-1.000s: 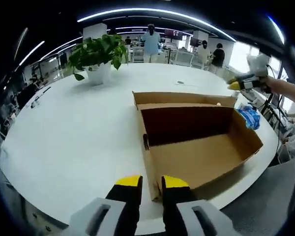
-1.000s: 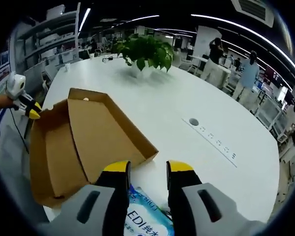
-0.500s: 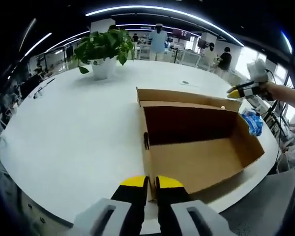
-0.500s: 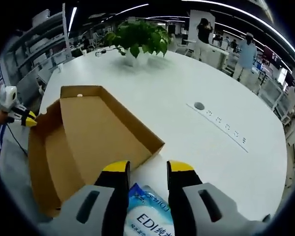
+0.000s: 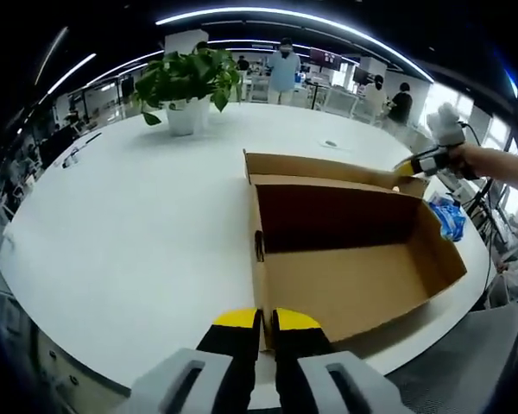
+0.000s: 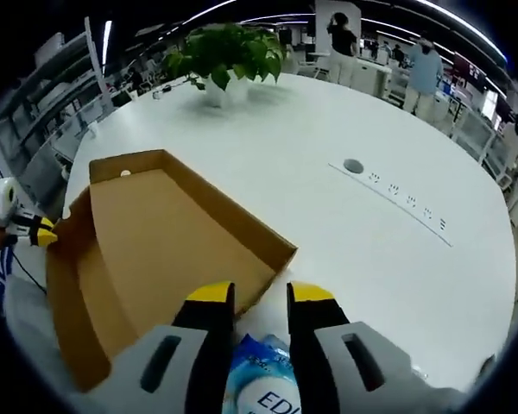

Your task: Operate the shoe box by opening the lid, removing the specified soft item, and placing it in the target area until the item is outside and the box remains undamaged.

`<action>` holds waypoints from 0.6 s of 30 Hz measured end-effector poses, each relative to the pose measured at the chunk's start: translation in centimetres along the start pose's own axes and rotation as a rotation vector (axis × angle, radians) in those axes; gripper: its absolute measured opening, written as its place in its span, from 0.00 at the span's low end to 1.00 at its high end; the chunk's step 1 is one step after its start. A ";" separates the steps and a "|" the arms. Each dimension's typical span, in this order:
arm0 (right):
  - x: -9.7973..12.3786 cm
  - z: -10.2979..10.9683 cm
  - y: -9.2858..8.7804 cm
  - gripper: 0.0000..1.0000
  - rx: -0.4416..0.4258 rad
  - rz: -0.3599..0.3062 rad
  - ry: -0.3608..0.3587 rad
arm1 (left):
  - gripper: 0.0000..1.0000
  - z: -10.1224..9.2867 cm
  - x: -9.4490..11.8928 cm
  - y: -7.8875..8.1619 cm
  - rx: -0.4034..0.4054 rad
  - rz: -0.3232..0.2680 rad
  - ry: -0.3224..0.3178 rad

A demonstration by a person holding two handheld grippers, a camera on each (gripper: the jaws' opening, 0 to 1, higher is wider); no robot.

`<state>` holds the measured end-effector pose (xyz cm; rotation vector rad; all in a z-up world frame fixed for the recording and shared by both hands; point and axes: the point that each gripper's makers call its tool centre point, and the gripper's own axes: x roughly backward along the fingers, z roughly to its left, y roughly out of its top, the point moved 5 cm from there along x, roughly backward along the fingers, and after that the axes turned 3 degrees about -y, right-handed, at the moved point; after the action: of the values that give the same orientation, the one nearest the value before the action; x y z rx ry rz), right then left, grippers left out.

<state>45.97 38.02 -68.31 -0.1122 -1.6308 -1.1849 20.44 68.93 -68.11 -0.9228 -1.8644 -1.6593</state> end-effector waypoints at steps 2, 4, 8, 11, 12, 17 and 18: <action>-0.4 0.3 -0.2 0.21 -0.071 0.027 0.013 | 0.05 0.0 0.0 0.0 0.001 0.002 0.001; -1.0 0.1 0.0 0.21 -0.090 0.030 0.007 | 0.05 0.0 0.0 0.0 0.004 0.005 0.002; -1.1 0.6 -0.5 0.18 -0.148 0.063 0.003 | 0.05 0.0 0.1 -0.1 0.016 0.007 0.001; -1.2 0.9 -0.9 0.14 -0.147 0.077 -0.004 | 0.05 -0.1 0.1 -0.1 0.021 0.009 0.000; -1.2 1.0 -1.0 0.13 -0.146 0.082 -0.004 | 0.05 -0.1 0.1 -0.1 0.022 0.010 0.000; -1.0 1.1 -1.1 0.11 -0.153 0.092 -0.016 | 0.05 -0.1 0.1 0.0 0.027 0.014 -0.001; -0.8 1.1 -1.0 0.10 -0.146 0.091 -0.022 | 0.05 -0.1 0.2 0.0 0.028 0.015 -0.001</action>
<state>44.95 38.70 -69.54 -0.2899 -1.5409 -1.2354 20.30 68.85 -68.00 -0.9237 -1.8727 -1.6201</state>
